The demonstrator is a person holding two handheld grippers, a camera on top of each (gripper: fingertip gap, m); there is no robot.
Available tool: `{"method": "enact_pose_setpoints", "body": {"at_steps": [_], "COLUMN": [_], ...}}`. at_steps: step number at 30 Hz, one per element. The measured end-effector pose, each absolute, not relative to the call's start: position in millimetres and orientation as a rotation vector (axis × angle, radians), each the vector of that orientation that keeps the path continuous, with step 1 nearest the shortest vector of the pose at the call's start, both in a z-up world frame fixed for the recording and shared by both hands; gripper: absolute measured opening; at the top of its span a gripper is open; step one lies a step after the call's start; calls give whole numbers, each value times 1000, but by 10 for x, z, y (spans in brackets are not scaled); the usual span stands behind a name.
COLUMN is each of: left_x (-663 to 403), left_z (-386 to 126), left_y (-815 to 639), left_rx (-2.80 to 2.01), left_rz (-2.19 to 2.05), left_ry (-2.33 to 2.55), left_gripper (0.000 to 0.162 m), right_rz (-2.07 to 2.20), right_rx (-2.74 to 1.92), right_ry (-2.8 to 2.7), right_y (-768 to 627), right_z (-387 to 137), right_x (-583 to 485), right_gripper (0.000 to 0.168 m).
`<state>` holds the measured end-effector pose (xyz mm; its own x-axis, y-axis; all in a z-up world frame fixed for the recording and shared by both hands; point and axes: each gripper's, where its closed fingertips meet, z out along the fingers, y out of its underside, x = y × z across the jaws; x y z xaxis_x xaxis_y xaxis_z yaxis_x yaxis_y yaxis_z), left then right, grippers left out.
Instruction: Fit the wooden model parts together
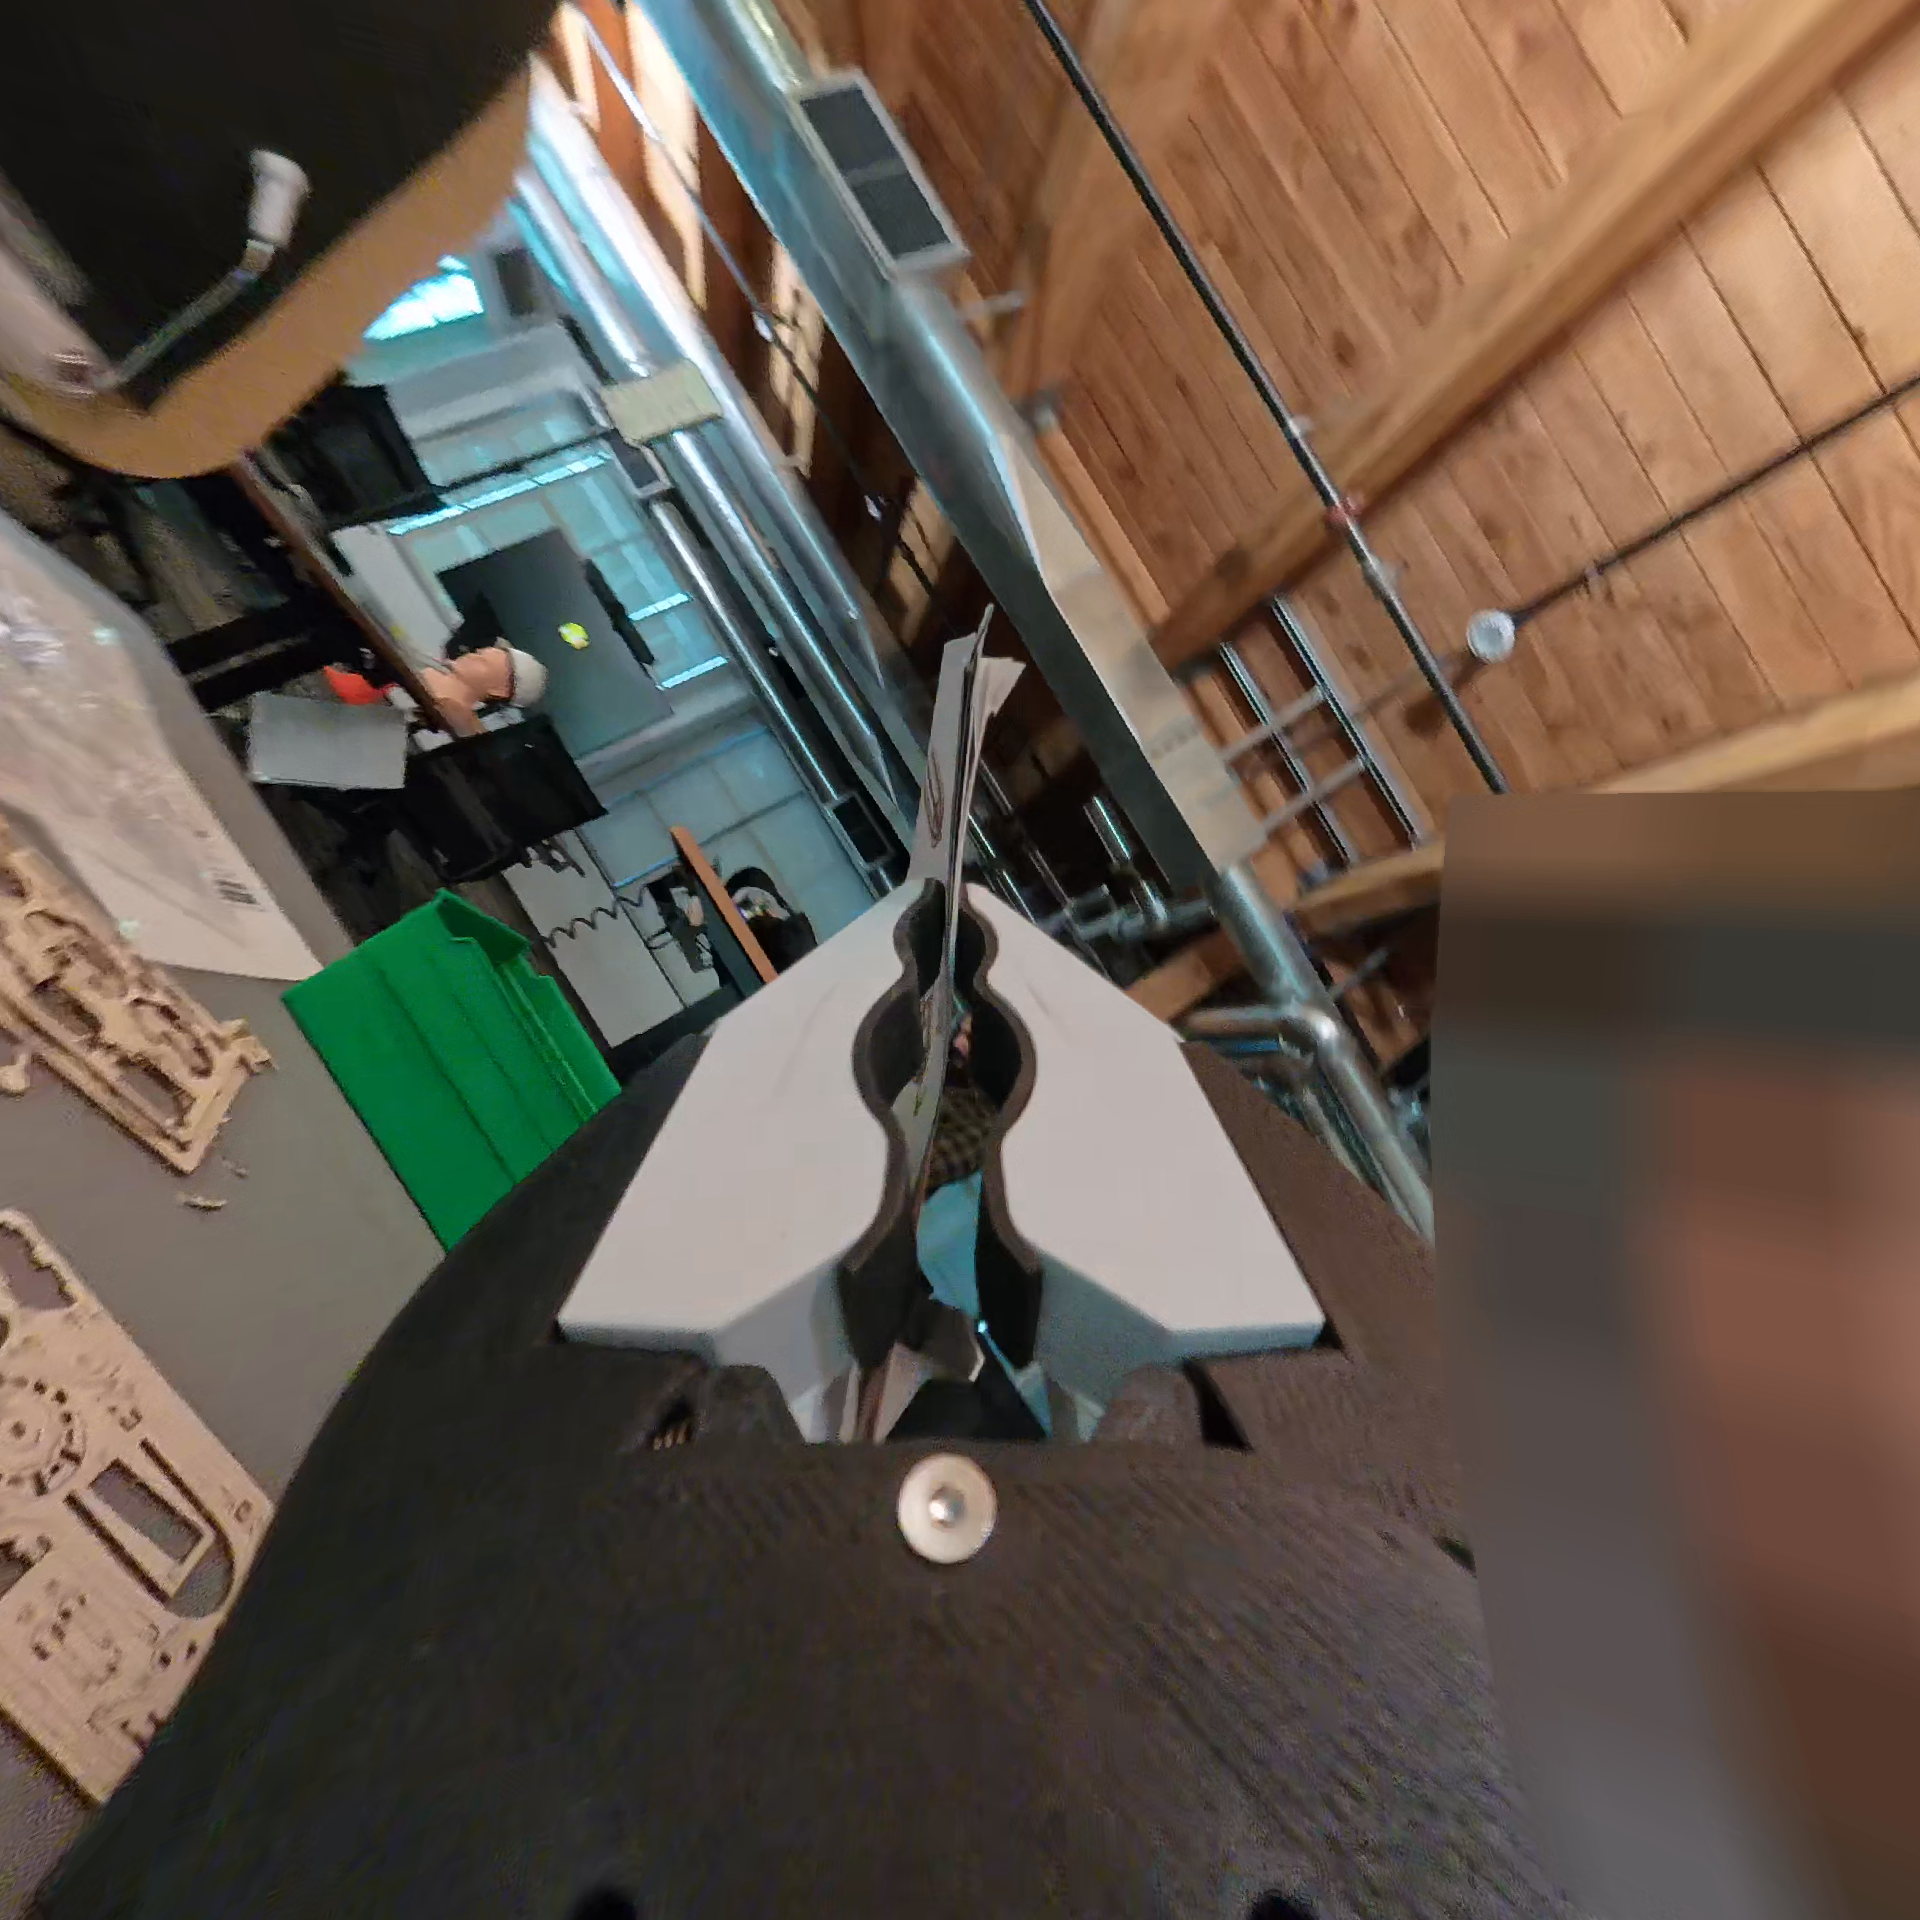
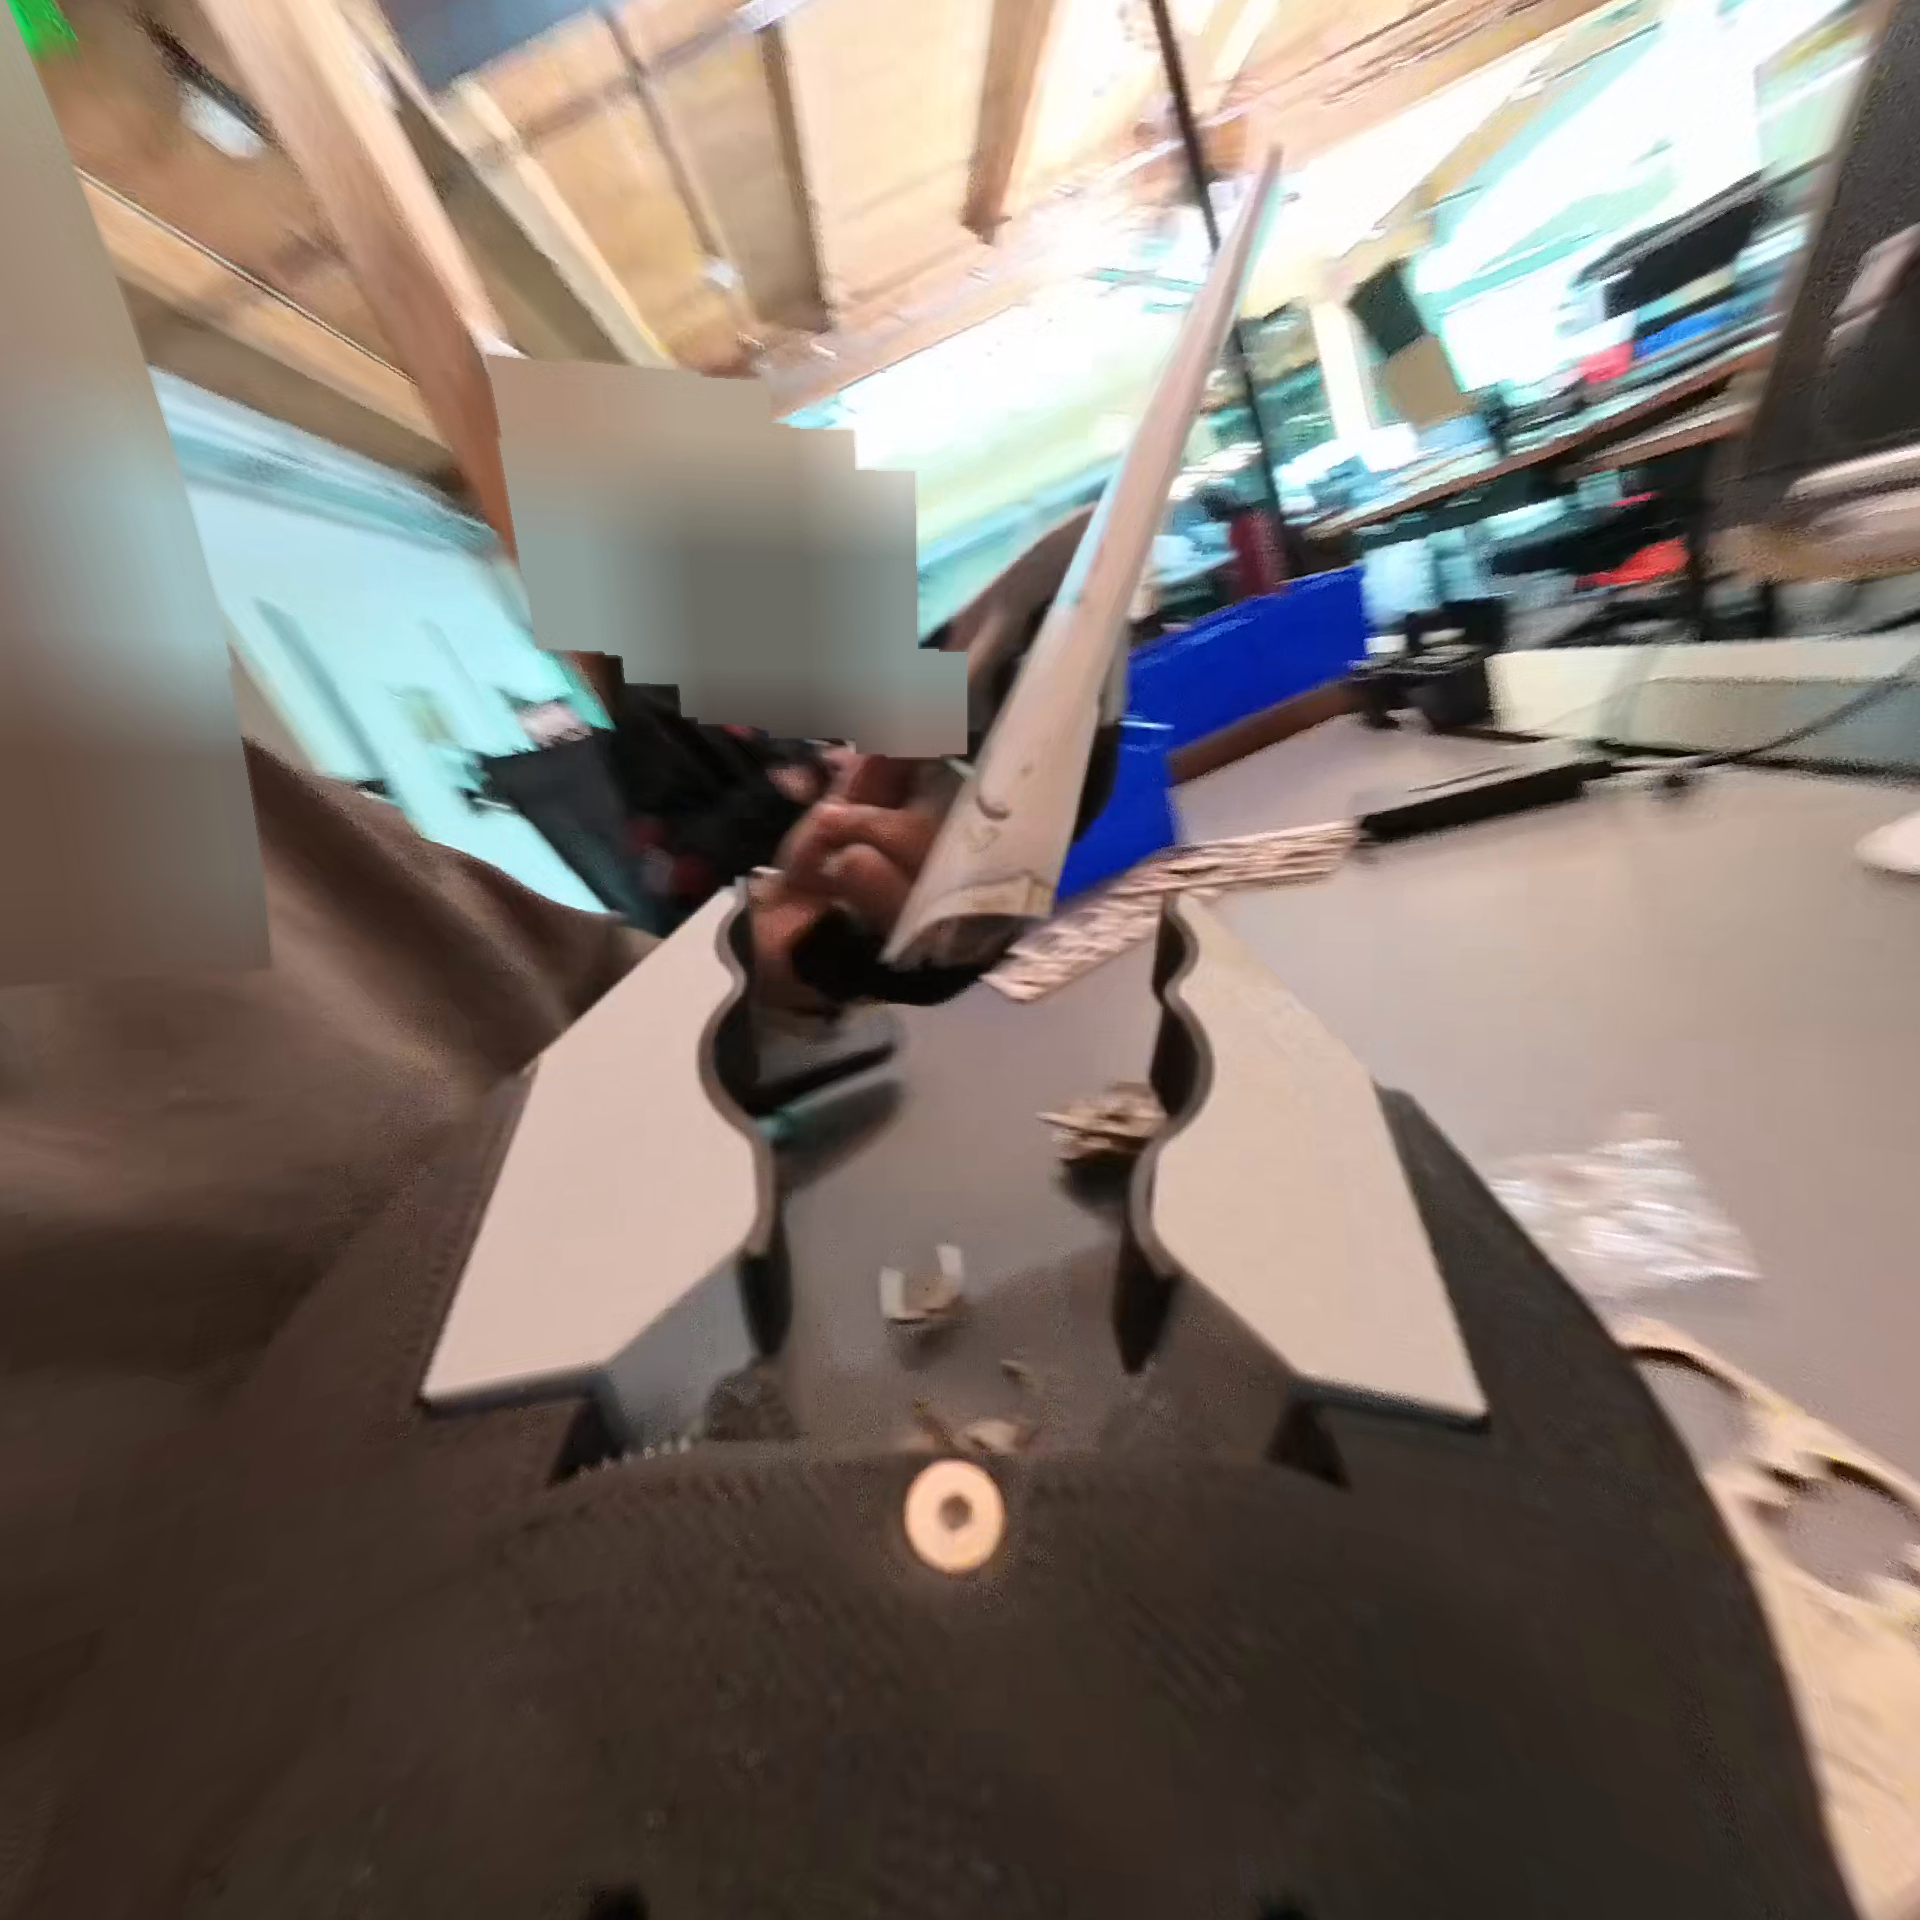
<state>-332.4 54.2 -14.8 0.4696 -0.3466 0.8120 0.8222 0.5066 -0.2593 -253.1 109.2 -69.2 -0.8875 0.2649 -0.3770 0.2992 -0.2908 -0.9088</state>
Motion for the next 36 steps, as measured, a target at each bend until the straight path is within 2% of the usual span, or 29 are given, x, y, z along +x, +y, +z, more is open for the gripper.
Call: {"method": "enact_pose_setpoints", "body": {"at_steps": [6, 10, 13, 19, 34, 36], "left_x": [-3510, -3525, -3506, -3521, -3492, -3444], "left_z": [-308, -312, -328, -402, -784, -809], "left_y": [429, 414, 438, 464, 678, 736], "left_rx": [-663, -648, -660, -666, -775, -793], "left_rz": [-711, -723, -725, -730, -780, -808], "left_ry": [-913, -928, -930, -953, -1063, -1059], "left_gripper": [0, 0, 0, 0, 0, 0], "right_rz": [-2533, -2465, -2504, -2577, -2672, -2644], "right_rx": [885, 1001, 973, 907, 1036, 1046], "right_ry": [2420, 2769, 2920, 2931, 2442, 2475], "right_y": [1186, 1287, 1301, 1251, 1367, 1356], "right_z": [-800, -929, -852, -769, -683, -719], "right_x": [-2749, -2899, -2893, -2819, -2825, -2840], "right_gripper": [70, 69, 68, 54, 47, 36]}}
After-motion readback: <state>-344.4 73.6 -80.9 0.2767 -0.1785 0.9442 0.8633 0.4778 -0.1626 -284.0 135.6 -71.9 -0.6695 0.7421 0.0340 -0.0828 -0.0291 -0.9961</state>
